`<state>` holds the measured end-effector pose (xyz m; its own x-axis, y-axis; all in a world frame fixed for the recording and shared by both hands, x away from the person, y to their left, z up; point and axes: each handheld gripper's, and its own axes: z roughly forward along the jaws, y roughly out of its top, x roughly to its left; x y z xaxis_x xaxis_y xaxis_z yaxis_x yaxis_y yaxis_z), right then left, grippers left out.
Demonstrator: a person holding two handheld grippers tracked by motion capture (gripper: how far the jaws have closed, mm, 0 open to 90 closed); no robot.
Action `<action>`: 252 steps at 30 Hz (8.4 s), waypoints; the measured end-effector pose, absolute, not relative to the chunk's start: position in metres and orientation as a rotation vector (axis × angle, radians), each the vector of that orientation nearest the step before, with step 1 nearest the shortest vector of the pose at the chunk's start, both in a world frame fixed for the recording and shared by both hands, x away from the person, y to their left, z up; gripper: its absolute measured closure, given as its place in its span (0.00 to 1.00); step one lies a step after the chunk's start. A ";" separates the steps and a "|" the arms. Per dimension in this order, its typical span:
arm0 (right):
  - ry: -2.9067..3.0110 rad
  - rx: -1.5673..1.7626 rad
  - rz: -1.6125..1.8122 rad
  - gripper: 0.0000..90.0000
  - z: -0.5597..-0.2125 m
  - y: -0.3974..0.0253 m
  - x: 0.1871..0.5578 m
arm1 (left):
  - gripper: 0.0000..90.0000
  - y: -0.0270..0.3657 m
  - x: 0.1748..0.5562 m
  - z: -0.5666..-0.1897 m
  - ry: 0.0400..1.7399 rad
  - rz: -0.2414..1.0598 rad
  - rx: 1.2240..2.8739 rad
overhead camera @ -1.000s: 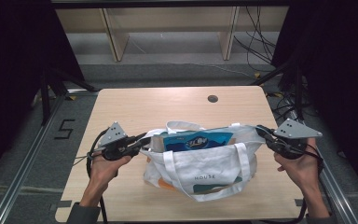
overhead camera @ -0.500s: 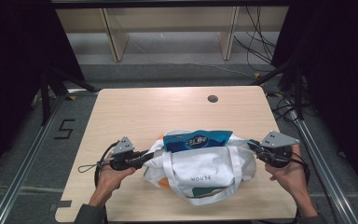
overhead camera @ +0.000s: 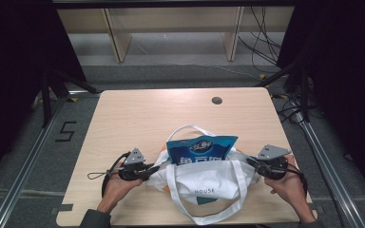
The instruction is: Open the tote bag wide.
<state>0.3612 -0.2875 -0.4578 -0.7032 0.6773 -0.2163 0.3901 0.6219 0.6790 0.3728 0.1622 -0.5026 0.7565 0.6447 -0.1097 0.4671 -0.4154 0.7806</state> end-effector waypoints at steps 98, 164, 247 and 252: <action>2.402 0.753 1.108 0.70 -0.414 -0.239 0.401 | 0.35 0.104 0.371 -0.445 0.806 0.150 1.966; 2.521 0.776 1.056 0.77 -0.444 -0.243 0.343 | 0.56 0.138 0.466 -0.470 1.064 0.431 1.997; 2.547 0.873 0.816 1.00 -0.496 -0.235 0.366 | 0.99 0.099 0.386 -0.508 0.777 0.493 2.315; 2.528 0.884 0.804 1.00 -0.497 -0.234 0.375 | 0.99 0.101 0.392 -0.508 0.770 0.500 2.310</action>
<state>0.3754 -0.2341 -0.4974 -0.7467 0.6524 -0.1297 0.4577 0.6454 0.6116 0.3923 0.1011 -0.5080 0.7555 0.6387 0.1457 0.3935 -0.6202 0.6786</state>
